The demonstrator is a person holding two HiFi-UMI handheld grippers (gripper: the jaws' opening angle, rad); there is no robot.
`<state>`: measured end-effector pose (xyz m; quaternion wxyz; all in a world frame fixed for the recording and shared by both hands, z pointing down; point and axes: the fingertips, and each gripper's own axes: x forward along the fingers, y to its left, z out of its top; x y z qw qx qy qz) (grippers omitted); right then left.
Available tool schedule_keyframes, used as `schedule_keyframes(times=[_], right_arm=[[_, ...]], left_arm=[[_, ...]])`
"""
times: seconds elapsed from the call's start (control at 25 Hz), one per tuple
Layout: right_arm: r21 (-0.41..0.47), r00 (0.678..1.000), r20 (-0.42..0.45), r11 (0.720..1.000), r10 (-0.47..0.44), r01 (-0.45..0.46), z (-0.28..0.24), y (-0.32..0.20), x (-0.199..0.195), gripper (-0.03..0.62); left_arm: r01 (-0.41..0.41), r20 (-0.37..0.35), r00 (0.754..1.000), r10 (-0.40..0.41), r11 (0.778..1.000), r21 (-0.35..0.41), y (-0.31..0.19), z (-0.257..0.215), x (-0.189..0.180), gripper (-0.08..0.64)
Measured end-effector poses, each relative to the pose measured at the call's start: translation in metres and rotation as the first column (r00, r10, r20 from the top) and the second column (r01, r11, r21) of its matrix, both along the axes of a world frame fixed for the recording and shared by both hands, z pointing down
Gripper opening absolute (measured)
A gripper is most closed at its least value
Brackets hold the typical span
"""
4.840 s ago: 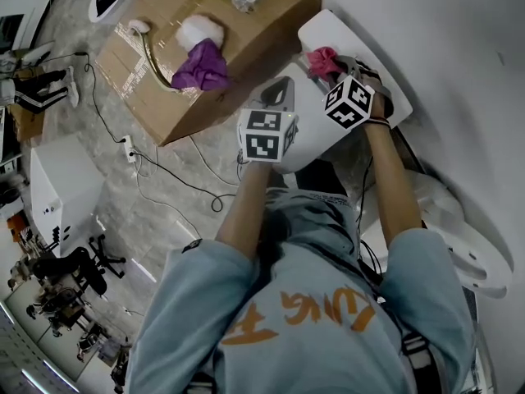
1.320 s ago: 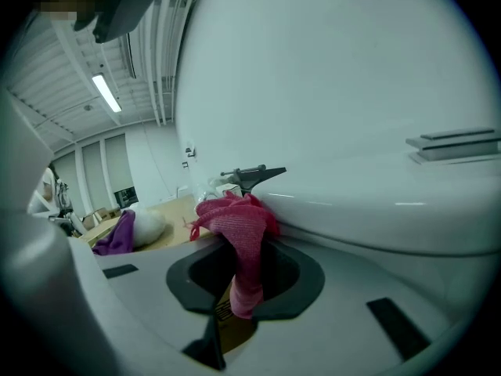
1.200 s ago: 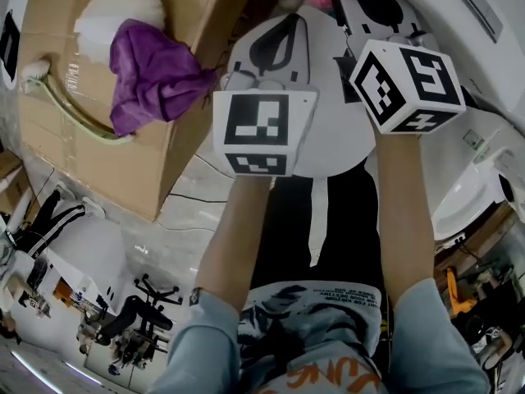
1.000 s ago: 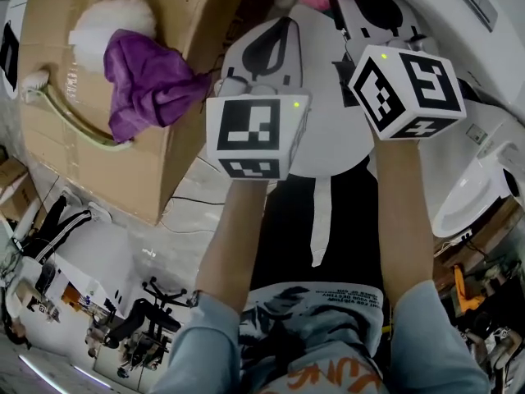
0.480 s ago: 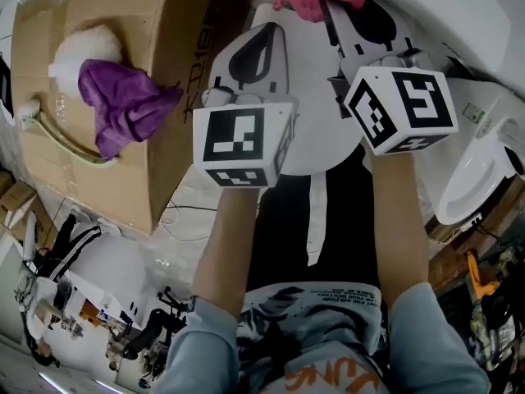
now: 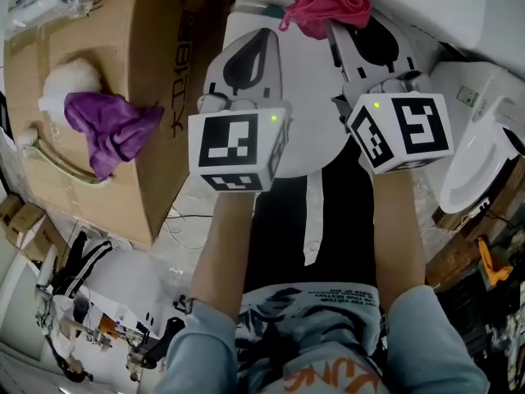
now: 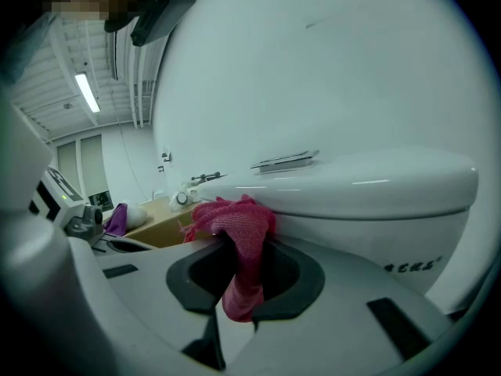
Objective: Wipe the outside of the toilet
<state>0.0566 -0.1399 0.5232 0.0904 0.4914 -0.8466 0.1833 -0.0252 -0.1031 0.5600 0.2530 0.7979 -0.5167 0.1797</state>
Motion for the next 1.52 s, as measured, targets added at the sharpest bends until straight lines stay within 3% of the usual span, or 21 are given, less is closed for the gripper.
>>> schedule_keyframes(times=[0.6, 1.04, 1.24, 1.52], right_arm=[[-0.021, 0.985, -0.042, 0.986, 0.165, -0.166, 0.007, 0.031, 0.108, 0.08], [-0.066, 0.919, -0.132, 0.922, 0.372, -0.383, 0.021, 0.063, 0.196, 0.079], [-0.112, 0.939, -0.139, 0.937, 0.315, -0.331, 0.033, 0.083, 0.171, 0.08], [-0.149, 0.987, -0.091, 0.978, 0.135, -0.147, 0.049, 0.077, 0.081, 0.08]], left_arm=[[-0.121, -0.007, 0.993, 0.121, 0.993, -0.001, 0.0, 0.006, 0.07, 0.025], [-0.196, -0.024, 0.98, 0.196, 0.981, -0.01, 0.005, 0.008, 0.104, 0.025], [-0.171, -0.023, 0.985, 0.171, 0.985, -0.018, 0.003, 0.012, 0.088, 0.025], [-0.08, -0.014, 0.997, 0.08, 0.996, -0.042, 0.002, 0.021, 0.034, 0.025]])
